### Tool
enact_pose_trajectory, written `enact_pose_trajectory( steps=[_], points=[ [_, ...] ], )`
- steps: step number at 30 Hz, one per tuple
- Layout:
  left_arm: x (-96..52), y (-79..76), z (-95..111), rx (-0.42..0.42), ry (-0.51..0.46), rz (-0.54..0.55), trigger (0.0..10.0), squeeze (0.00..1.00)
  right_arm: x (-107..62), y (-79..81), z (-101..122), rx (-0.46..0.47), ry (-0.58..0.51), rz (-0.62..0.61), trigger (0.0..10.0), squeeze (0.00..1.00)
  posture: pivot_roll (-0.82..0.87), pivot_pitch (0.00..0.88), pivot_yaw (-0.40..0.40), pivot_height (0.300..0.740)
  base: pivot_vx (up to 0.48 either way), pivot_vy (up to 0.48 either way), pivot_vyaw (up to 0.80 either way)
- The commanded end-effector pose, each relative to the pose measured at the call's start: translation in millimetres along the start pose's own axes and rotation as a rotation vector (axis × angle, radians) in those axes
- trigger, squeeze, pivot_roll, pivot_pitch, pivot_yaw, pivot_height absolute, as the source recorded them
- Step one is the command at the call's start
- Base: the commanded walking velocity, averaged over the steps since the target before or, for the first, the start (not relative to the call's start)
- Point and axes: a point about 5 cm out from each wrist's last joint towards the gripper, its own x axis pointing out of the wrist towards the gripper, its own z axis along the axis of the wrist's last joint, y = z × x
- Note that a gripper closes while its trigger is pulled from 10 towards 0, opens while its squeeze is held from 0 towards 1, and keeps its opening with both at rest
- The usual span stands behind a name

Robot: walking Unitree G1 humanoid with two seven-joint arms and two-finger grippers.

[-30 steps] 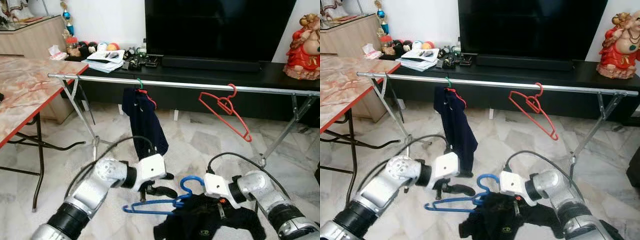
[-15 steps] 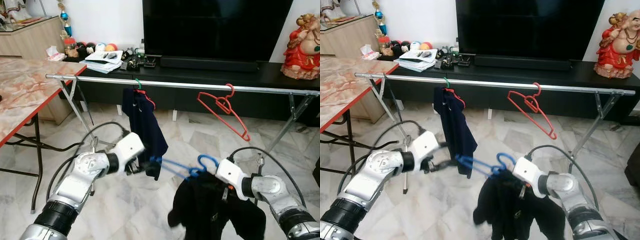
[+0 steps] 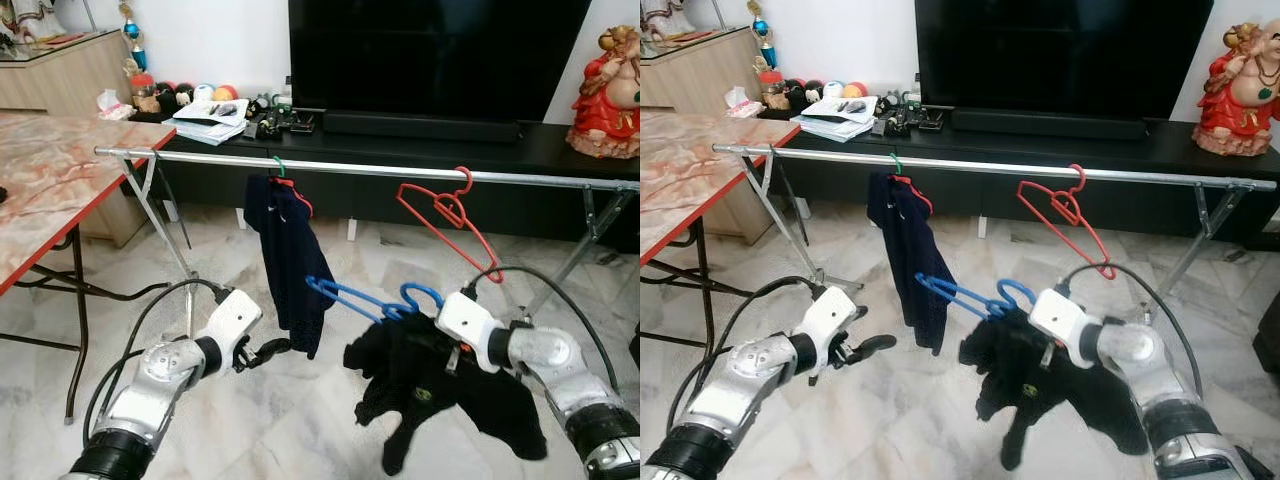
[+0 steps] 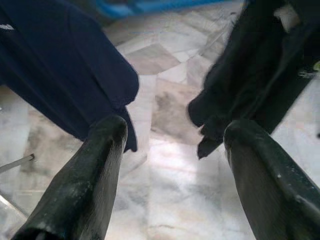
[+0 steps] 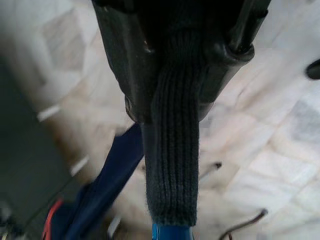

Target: Hang hanger

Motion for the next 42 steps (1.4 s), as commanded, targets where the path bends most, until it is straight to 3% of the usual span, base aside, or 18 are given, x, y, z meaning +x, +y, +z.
enact_pose_trajectory(
  steps=[1, 6, 13, 22, 27, 28, 29, 30, 36, 38, 42],
  points=[
    [2.2, 0.6, 1, -0.024, -0.021, -0.009, 10.0, 0.0, -4.6, -14.0, 25, -0.047, -0.082, -0.037, 0.0, 0.0, 0.09, 0.027, 0.039, 0.74, 0.0, 0.0, 0.0],
    [10.8, -7.9, -3, -0.111, -0.044, -0.087, 10.0, 0.0, -8.9, -13.6, 54, -0.117, -0.152, -0.016, 0.0, 0.0, 0.08, 0.043, 0.05, 0.74, 0.0, 0.0, 0.0],
    [15.7, -18.4, -8, -0.168, -0.042, -0.212, 10.0, 0.0, -19.6, -5.9, 80, -0.13, -0.233, -0.013, 0.0, 0.0, 0.07, 0.048, 0.058, 0.74, 0.0, 0.0, 0.0],
    [18.4, -15.1, -7, -0.18, -0.073, -0.194, 10.0, 0.0, -39.9, 4.3, 103, -0.158, -0.282, 0.005, 0.0, 0.0, 0.06, 0.052, 0.054, 0.74, 0.0, 0.0, 0.0],
    [16.0, -13.1, -7, -0.15, -0.077, -0.176, 10.0, 0.0, -45.8, 9.6, 100, -0.155, -0.253, 0.003, 0.0, 0.0, 0.05, 0.054, 0.057, 0.74, 0.0, 0.0, 0.0],
    [14.1, -13.2, -8, -0.146, -0.076, -0.182, 10.0, 0.85, -46.4, 10.5, 99, -0.152, -0.246, 0.001, 0.0, 0.0, 0.06, 0.055, 0.06, 0.74, 0.0, 0.0, 0.0],
    [14.1, -13.2, -8, -0.146, -0.076, -0.182, 10.0, 0.85, -46.4, 10.5, 99, -0.152, -0.246, 0.001, 0.0, 0.0, 0.06, 0.055, 0.06, 0.74, 0.0, 0.0, 0.0],
    [12.5, -13.2, -9, -0.143, -0.076, -0.188, 10.0, 1.0, -46.9, 11.5, 98, -0.149, -0.241, 0.0, 0.0, 0.0, 0.06, 0.056, 0.061, 0.74, 0.0, 0.0, 0.0],
    [5.7, -13.0, -11, -0.1, -0.069, -0.233, 10.0, 1.0, -48.9, 14.1, 101, -0.136, -0.237, -0.011, 0.0, 0.0, 0.06, 0.055, 0.068, 0.74, 0.0, 0.0, 0.0],
    [5.5, -12.7, -13, -0.039, -0.049, -0.236, 10.0, 1.0, -50.1, 12.4, 102, -0.14, -0.238, -0.021, 0.0, 0.0, 0.06, 0.053, 0.072, 0.74, 0.0, 0.0, 0.0],
    [6.0, -13.2, -7, -0.043, -0.087, -0.237, 10.0, 1.0, -53.4, 12.8, 104, -0.142, -0.245, -0.024, 0.0, 0.0, 0.06, 0.053, 0.077, 0.74, 0.0, 0.0, 0.0]
  ],
)
